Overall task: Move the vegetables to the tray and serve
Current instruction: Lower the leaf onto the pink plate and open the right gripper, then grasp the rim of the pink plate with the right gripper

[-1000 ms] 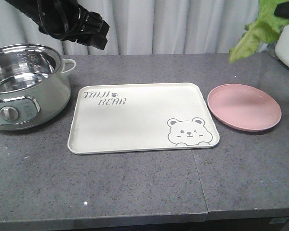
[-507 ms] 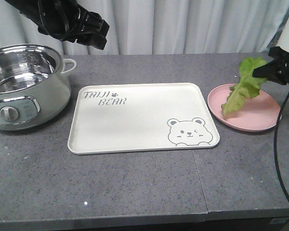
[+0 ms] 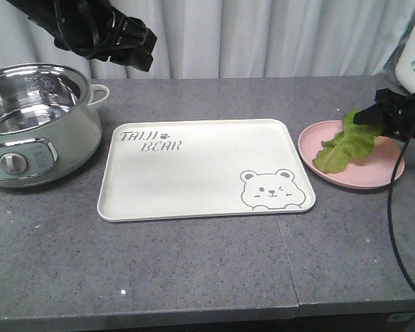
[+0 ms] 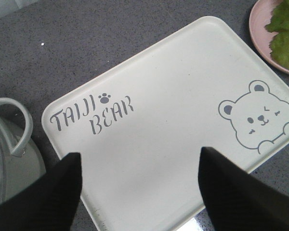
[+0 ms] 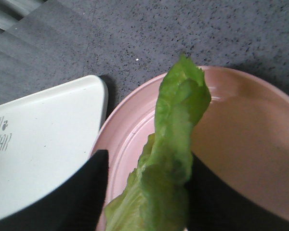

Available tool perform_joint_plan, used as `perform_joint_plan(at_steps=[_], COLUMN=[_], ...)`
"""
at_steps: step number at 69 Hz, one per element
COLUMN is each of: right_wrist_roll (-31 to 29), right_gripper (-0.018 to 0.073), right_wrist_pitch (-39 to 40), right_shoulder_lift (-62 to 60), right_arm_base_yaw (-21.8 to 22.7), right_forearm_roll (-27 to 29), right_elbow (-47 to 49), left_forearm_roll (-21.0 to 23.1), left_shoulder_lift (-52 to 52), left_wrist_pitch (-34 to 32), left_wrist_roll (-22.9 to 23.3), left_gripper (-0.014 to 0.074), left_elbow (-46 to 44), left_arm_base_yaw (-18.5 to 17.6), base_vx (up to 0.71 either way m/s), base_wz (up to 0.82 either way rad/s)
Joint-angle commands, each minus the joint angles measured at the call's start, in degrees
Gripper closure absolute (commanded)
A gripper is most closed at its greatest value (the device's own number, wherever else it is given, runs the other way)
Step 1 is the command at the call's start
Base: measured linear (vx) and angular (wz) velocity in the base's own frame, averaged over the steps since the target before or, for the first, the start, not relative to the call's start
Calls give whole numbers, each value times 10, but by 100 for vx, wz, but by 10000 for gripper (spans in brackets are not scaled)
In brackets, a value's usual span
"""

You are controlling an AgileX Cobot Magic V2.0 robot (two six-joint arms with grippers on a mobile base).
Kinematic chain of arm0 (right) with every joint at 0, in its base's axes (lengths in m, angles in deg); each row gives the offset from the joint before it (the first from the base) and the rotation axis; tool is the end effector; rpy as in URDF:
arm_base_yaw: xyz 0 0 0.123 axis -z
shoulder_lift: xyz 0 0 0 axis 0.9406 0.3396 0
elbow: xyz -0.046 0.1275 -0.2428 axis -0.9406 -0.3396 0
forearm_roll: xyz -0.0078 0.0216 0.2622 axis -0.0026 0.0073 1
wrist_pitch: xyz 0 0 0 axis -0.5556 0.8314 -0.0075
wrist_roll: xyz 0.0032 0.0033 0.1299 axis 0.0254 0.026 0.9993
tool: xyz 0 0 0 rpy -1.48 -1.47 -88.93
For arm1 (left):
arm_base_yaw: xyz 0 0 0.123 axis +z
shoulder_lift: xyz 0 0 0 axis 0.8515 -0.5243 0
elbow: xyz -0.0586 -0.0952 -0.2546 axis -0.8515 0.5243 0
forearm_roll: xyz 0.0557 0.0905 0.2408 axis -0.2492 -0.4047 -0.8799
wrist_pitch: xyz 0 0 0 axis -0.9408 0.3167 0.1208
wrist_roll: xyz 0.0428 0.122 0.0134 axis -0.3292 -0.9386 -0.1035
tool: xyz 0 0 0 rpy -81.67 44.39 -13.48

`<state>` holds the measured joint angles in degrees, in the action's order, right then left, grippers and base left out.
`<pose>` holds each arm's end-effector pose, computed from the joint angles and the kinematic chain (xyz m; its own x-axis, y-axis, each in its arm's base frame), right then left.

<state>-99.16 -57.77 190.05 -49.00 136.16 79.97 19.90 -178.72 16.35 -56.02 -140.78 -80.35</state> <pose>0.4819 -0.0864 0.1949 -0.7774 0.3323 -0.5341 -0.0901 0.7815 0.6173 0.3879 -0.1686 0.4068 -0.6834 0.3170 -0.6577 0.4518 0.8912 -0.0398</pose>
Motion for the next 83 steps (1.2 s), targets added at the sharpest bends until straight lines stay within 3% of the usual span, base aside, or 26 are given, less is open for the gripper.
perform_joint_plan(at_steps=[1,16,30,48,59,72,83], right_wrist_roll=[2,29,63,63,83,167,184], right_gripper=[71,34,34,46,73,81,81], right_wrist_pitch=[30,65,95,137,108,63,35], right_shoulder_lift=[-36,-38,-40,-74,-95,-98,-98], right_arm_base_yaw=[1,2,3,12,12,12,12], right_forearm_roll=[16,-7,-106,-117,-151,-264,-286], right_elbow=[16,25,25,26,26,26,26], left_forearm_roll=[7,7,7,7,7,7,7], left_shoulder_lift=[24,24,24,24,24,24,24], left_wrist_pitch=[-11,-11,-11,-11,-11,-11,-11], left_wrist_roll=[6,6,6,6,6,6,6], left_gripper=[127,169,184,184,184,184,184], left_elbow=[-16,-16,-16,-16,-16,-16,-16], left_arm_base_yaw=[-2,-2,-2,-2,-2,-2,-2], base_vx=[0,0,0,0,0,0,0], base_wz=[0,0,0,0,0,0,0])
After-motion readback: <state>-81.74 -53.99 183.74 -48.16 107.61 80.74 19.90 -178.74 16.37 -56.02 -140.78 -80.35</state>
